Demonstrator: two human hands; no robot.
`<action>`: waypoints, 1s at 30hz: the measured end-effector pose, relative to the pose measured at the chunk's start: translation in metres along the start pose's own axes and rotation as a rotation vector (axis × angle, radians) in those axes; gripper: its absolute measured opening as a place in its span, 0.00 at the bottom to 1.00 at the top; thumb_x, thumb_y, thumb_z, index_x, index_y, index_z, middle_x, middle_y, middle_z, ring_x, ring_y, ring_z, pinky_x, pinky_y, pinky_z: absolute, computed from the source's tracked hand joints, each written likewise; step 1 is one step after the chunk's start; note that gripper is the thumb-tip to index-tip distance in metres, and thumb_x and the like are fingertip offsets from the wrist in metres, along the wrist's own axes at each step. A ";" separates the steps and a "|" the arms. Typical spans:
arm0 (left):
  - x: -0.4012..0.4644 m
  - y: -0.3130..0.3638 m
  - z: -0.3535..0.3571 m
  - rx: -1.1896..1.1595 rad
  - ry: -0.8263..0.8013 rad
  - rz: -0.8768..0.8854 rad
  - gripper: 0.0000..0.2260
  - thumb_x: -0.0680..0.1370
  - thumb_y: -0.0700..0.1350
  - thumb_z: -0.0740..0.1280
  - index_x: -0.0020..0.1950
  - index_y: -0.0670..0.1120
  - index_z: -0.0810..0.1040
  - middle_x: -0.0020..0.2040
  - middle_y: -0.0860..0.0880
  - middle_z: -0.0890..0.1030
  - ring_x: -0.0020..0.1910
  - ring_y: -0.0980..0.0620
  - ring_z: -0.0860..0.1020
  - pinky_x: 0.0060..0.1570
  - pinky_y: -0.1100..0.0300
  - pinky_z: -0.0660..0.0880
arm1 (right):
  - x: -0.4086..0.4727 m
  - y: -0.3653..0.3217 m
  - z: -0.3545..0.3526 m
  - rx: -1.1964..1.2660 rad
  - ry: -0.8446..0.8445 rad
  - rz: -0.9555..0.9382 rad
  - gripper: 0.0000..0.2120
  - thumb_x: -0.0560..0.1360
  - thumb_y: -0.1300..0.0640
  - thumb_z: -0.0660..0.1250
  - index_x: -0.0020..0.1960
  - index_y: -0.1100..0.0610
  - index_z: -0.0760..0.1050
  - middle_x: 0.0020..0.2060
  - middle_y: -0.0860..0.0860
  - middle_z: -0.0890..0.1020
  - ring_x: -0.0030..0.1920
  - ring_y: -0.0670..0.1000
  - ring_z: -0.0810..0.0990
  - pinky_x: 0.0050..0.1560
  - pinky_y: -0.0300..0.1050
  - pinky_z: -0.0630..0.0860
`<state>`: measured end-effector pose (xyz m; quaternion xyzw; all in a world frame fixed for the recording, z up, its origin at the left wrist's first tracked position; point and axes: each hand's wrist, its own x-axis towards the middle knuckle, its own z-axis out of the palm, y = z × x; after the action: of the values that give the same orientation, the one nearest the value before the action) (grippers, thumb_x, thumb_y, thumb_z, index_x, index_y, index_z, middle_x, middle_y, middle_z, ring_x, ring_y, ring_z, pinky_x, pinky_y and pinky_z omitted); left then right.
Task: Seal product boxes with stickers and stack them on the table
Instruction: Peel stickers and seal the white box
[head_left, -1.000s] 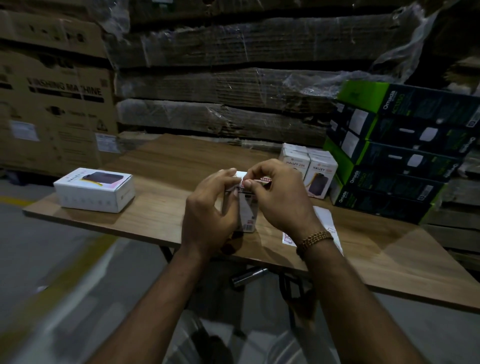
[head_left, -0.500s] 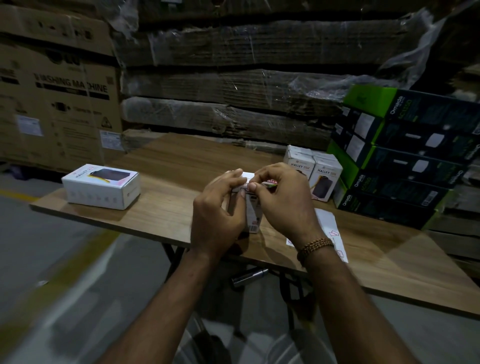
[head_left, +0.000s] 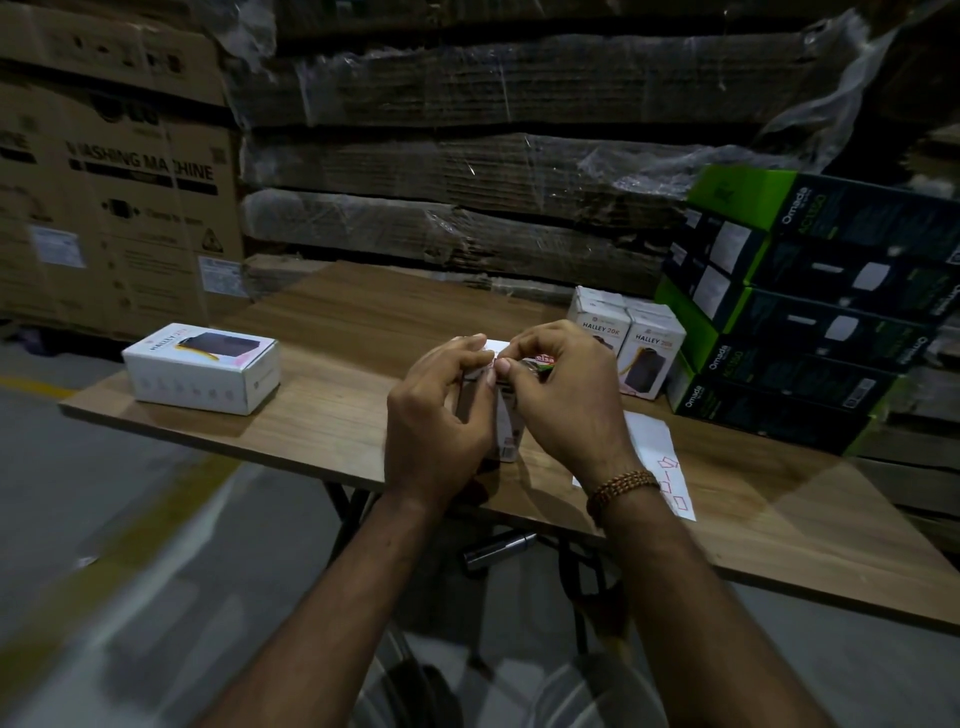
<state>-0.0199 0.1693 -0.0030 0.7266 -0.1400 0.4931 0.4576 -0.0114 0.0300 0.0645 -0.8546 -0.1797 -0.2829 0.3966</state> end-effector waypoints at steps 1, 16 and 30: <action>0.000 0.000 0.000 -0.001 0.002 -0.002 0.11 0.80 0.38 0.75 0.62 0.43 0.84 0.65 0.49 0.84 0.68 0.54 0.81 0.63 0.49 0.82 | 0.000 0.000 0.000 -0.006 0.001 -0.001 0.03 0.77 0.58 0.77 0.47 0.52 0.85 0.51 0.44 0.81 0.50 0.36 0.76 0.48 0.27 0.70; 0.007 0.004 -0.006 -0.040 -0.055 -0.043 0.18 0.79 0.40 0.76 0.69 0.44 0.79 0.62 0.51 0.84 0.64 0.55 0.83 0.58 0.51 0.83 | -0.005 0.005 0.006 0.080 0.084 -0.045 0.13 0.75 0.60 0.77 0.55 0.51 0.77 0.51 0.43 0.81 0.53 0.41 0.79 0.51 0.34 0.78; 0.007 0.002 -0.007 0.013 -0.113 0.008 0.16 0.81 0.41 0.73 0.68 0.43 0.78 0.61 0.49 0.82 0.61 0.50 0.82 0.55 0.48 0.82 | -0.011 0.013 0.009 -0.109 0.101 -0.265 0.07 0.76 0.63 0.76 0.53 0.58 0.86 0.53 0.50 0.81 0.53 0.45 0.78 0.53 0.35 0.78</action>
<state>-0.0222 0.1754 0.0049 0.7555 -0.1654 0.4543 0.4422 -0.0100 0.0284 0.0451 -0.8284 -0.2551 -0.3846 0.3174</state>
